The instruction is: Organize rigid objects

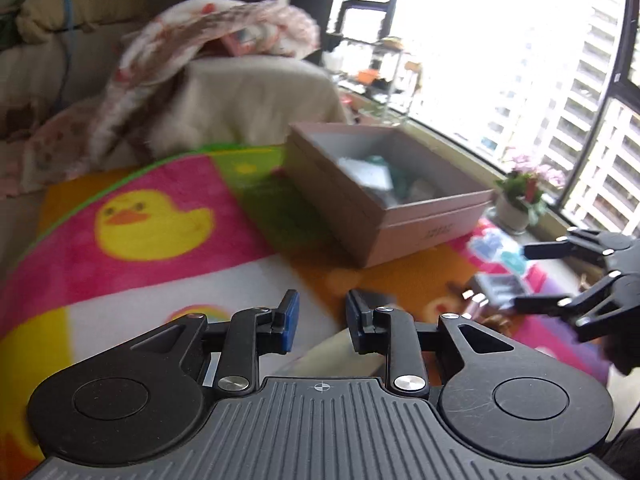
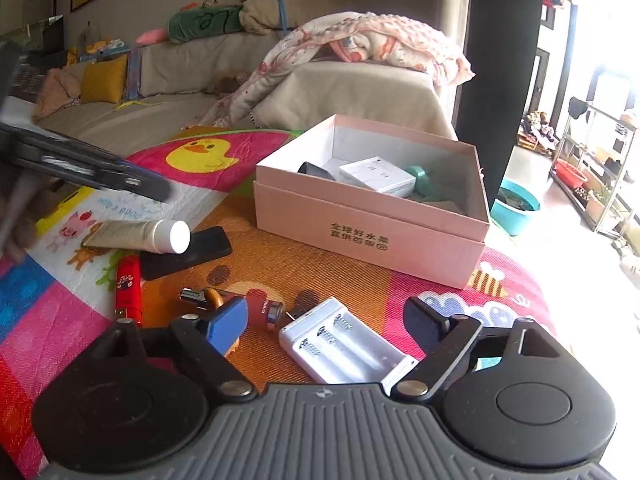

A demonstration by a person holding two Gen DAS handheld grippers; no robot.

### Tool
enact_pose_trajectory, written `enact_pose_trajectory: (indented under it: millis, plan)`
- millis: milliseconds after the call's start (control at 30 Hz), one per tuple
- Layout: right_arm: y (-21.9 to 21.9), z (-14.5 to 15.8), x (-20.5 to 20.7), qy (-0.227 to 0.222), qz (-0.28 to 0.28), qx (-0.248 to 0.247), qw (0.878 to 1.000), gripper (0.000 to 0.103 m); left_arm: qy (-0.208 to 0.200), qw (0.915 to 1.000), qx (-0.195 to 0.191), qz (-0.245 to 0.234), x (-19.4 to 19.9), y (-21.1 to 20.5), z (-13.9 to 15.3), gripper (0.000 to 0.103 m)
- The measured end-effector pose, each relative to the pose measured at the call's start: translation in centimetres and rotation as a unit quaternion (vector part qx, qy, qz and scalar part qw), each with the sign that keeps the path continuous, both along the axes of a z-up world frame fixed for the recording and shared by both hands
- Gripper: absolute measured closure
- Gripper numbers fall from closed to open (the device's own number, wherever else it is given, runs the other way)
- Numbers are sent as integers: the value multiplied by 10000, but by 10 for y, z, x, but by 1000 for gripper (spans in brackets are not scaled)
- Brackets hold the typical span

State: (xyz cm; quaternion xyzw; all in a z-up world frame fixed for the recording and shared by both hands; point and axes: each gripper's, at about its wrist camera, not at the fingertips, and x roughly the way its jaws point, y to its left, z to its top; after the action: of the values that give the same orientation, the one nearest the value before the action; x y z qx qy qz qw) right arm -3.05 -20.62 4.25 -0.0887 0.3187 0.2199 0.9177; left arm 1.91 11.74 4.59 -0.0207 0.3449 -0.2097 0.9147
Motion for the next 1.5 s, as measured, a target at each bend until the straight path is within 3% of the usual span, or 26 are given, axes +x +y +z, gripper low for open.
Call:
enact_pose_trajectory:
  millis: [133,233,467,667,767,900,1100,1267,1500]
  plan:
    - [10,3,-14,154,511,374,9979,15,459,9961,-442,612,-3,31,-19,74]
    - [37,-2,-35,-147,1011,21,9948,14,564,9957,-599,435,-11,26,-27,74]
    - [101,-23,-40,-510,1348,-393,9888,14,681,9912,-1128,138,-25,6,-34,71]
    - [104,-28,-27,-1100,882,-1173,9830,15,621,9961,-625,29,-27,-25,-36,69]
    - [87,-30,-12,-1026,412,-1386,9842,15,499,9982,-276,175,-22,-39,-33,68]
    - [59,-29,-1,-627,103,-1176,9910,15,450,9981,119,415,-11,-50,-32,68]
    - [32,-30,0,-89,-35,-726,9973,14,491,9979,-7,411,0,-68,-35,67]
    - [32,-28,2,40,-11,-579,9983,14,499,9981,-36,363,-2,-82,-35,69]
    - [54,-14,28,412,121,-28,9991,14,457,9968,52,654,-3,-68,-31,73]
